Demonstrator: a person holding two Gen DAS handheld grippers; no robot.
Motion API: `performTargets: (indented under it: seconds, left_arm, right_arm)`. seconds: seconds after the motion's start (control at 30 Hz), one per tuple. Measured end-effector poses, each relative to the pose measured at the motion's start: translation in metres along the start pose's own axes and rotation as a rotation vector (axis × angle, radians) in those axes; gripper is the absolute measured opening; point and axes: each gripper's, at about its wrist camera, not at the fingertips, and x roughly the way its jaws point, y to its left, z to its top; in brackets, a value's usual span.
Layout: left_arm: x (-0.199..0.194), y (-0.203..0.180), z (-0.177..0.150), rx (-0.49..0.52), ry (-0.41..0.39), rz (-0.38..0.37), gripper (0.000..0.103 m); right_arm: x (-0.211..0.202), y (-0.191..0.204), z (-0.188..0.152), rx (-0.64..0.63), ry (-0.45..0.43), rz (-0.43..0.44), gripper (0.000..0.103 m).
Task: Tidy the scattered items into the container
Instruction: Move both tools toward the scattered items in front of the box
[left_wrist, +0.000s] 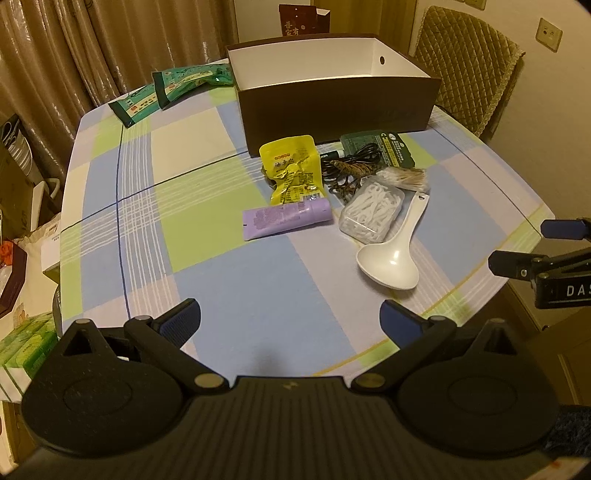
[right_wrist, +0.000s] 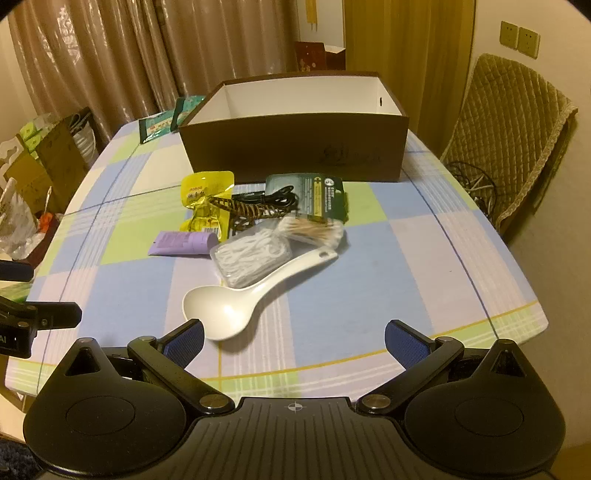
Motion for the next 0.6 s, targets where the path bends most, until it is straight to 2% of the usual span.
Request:
performTargets:
  seconds: [0.6]
  left_arm:
    - [0.0046,0.0051,0.0055,0.003,0.017,-0.009,0.102]
  right_arm:
    - [0.0034,0.0023,-0.0001,0.011,0.019,-0.011,0.101]
